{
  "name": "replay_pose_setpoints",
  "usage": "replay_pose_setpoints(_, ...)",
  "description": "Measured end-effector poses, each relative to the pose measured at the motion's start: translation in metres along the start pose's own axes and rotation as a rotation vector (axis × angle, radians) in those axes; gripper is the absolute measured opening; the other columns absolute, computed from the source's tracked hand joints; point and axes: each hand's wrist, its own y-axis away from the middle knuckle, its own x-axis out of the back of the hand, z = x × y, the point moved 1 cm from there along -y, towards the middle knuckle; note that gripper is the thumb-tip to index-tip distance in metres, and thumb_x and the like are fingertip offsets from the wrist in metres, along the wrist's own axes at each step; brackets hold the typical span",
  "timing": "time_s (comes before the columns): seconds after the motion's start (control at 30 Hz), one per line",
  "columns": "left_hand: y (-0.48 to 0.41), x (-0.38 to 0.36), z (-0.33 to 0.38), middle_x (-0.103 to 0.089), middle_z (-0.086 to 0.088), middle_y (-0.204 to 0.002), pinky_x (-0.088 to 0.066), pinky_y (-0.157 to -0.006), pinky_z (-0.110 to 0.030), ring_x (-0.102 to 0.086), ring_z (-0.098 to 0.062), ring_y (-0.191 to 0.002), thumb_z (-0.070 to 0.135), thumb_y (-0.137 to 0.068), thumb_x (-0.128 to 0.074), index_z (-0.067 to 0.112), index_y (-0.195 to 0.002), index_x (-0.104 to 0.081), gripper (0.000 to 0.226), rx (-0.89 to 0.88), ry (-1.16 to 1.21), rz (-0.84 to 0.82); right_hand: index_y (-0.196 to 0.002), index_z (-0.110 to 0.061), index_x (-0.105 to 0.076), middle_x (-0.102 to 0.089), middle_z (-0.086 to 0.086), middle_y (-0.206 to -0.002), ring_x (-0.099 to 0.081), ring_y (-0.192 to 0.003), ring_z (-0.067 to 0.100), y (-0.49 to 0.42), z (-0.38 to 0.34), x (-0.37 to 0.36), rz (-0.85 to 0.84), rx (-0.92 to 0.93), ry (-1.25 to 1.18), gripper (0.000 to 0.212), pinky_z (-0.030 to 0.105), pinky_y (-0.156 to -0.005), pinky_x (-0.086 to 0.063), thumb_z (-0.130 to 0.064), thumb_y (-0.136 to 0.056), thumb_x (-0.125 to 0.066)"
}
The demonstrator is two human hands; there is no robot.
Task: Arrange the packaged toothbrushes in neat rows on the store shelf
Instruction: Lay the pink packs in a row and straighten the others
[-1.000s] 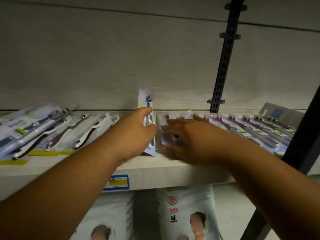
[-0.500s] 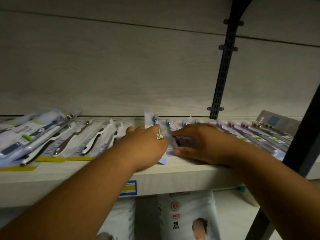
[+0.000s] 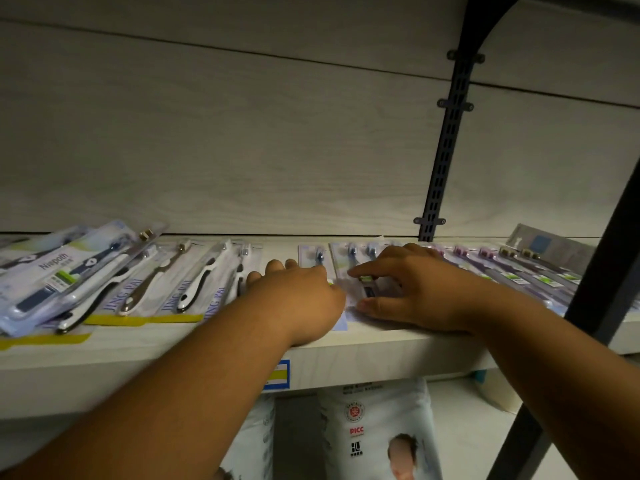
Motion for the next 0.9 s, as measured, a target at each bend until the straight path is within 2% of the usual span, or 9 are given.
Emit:
replay_pose_setpoints(0.2, 0.007, 0.003, 0.005, -0.045, -0.007, -0.148, -0.03, -0.103, -0.046, -0.037, -0.03, -0.131, 0.041, -0.103, -0.026, 0.027, -0.147, -0.038, 0.047, -0.012, 0.011, -0.004, -0.142, -0.05, -0.05, -0.044, -0.021, -0.112, -0.037, -0.107, 0.006, 0.006, 0.011, -0.008, 0.045, -0.033, -0.025, 0.059, 0.039, -0.1, -0.035, -0.074, -0.088, -0.045)
replay_pose_setpoints(0.33, 0.014, 0.009, 0.008, -0.048, -0.007, -0.142, -0.036, -0.102, -0.043, -0.044, -0.029, -0.122, 0.043, -0.105, -0.029, 0.028, -0.142, -0.043, 0.043, -0.042, 0.076, -0.023, -0.14, -0.049, -0.052, -0.048, -0.019, -0.111, -0.039, -0.106, 0.009, 0.006, 0.012, -0.01, 0.063, -0.055, -0.045, 0.068, 0.042, -0.101, -0.037, -0.079, -0.081, -0.035)
replay_pose_setpoints(0.4, 0.014, 0.011, 0.008, -0.047, -0.001, -0.143, -0.036, -0.107, -0.044, -0.045, -0.028, -0.125, 0.039, -0.105, -0.03, 0.026, -0.14, -0.047, 0.04, -0.08, 0.098, -0.066, -0.139, -0.049, -0.052, -0.052, -0.016, -0.117, -0.04, -0.111, 0.011, 0.006, 0.012, -0.011, 0.068, -0.073, -0.057, 0.071, 0.043, -0.104, -0.036, -0.078, -0.078, -0.031)
replay_pose_setpoints(0.47, 0.012, 0.011, 0.005, -0.047, 0.003, -0.146, -0.037, -0.109, -0.049, -0.045, -0.027, -0.129, 0.041, -0.102, -0.037, 0.031, -0.141, -0.048, 0.042, -0.093, 0.136, -0.089, -0.139, -0.049, -0.052, -0.052, -0.013, -0.126, -0.039, -0.118, 0.013, 0.006, 0.011, -0.011, 0.072, -0.088, -0.064, 0.063, 0.044, -0.106, -0.035, -0.073, -0.083, -0.038)
replay_pose_setpoints(0.6, 0.009, 0.006, 0.003, -0.043, -0.005, -0.146, -0.039, -0.107, -0.05, -0.046, -0.031, -0.125, 0.048, -0.098, -0.04, 0.045, -0.145, -0.036, 0.047, -0.058, 0.1, -0.106, -0.138, -0.047, -0.054, -0.048, -0.012, -0.141, -0.041, -0.128, 0.014, 0.006, 0.011, -0.012, 0.085, -0.086, -0.092, 0.062, 0.045, -0.109, -0.037, -0.069, -0.082, -0.038)
replay_pose_setpoints(0.63, 0.008, 0.005, 0.002, -0.043, -0.006, -0.146, -0.039, -0.106, -0.051, -0.046, -0.032, -0.124, 0.048, -0.098, -0.04, 0.046, -0.144, -0.035, 0.046, -0.046, 0.103, -0.096, -0.138, -0.046, -0.054, -0.049, -0.012, -0.143, -0.042, -0.129, 0.015, 0.006, 0.011, -0.013, 0.09, -0.084, -0.092, 0.057, 0.044, -0.109, -0.038, -0.064, -0.086, -0.043)
replay_pose_setpoints(0.73, 0.008, 0.004, 0.003, -0.044, -0.005, -0.144, -0.038, -0.107, -0.048, -0.046, -0.029, -0.123, 0.045, -0.102, -0.037, 0.042, -0.143, -0.037, 0.041, -0.045, 0.094, -0.066, -0.141, -0.042, -0.054, -0.051, -0.009, -0.143, -0.044, -0.128, 0.015, 0.004, 0.013, -0.013, 0.102, -0.08, -0.089, 0.045, 0.042, -0.108, -0.039, -0.049, -0.096, -0.052)
replay_pose_setpoints(0.83, 0.009, 0.004, 0.008, -0.038, -0.006, -0.151, -0.031, -0.106, -0.043, -0.038, -0.03, -0.131, 0.037, -0.106, -0.032, 0.032, -0.151, -0.028, 0.045, -0.036, 0.016, -0.05, -0.142, -0.042, -0.053, -0.051, -0.008, -0.143, -0.045, -0.127, 0.015, 0.003, 0.014, -0.013, 0.103, -0.071, -0.091, 0.045, 0.04, -0.108, -0.039, -0.047, -0.097, -0.052)
replay_pose_setpoints(0.9, 0.009, 0.004, 0.009, -0.031, -0.007, -0.156, -0.029, -0.107, -0.044, -0.034, -0.033, -0.135, 0.036, -0.107, -0.031, 0.032, -0.155, -0.02, 0.049, -0.021, -0.013, -0.069, -0.142, -0.042, -0.053, -0.051, -0.009, -0.143, -0.046, -0.125, 0.015, 0.002, 0.015, -0.014, 0.109, -0.065, -0.094, 0.046, 0.04, -0.107, -0.04, -0.048, -0.097, -0.052)
